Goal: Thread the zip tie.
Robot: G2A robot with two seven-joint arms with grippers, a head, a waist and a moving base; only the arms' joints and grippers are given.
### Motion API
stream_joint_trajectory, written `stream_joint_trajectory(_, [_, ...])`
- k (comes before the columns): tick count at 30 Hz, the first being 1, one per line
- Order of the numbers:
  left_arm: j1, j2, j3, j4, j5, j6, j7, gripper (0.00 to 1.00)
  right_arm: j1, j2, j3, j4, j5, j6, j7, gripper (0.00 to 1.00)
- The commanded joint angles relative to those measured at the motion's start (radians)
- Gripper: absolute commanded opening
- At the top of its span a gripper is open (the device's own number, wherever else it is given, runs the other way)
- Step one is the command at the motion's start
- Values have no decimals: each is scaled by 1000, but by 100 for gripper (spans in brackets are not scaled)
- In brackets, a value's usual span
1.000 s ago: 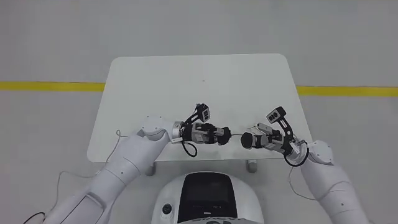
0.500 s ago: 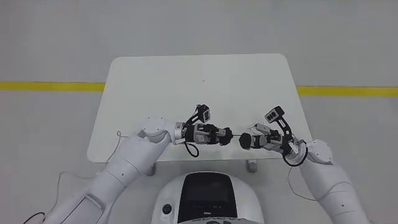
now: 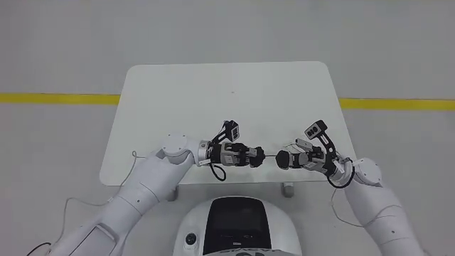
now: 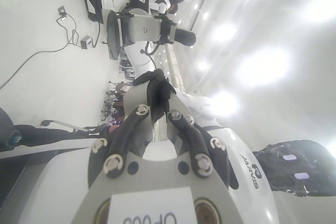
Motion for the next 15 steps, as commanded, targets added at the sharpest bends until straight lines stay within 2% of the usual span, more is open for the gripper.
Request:
stream_joint_trajectory(1, [0,1,0,-1,-1,0,1,0,1,2,-4,-1,1,0,-1,100])
stream_joint_trajectory(13, [0,3,3,-5,-5,3,3,0,5,26,-38,-9,18,-7,-1,100])
stream_joint_trajectory(15, [0,3,3,-5,-5,3,3,0,7,30,-44,-8,23,-9,-1,83])
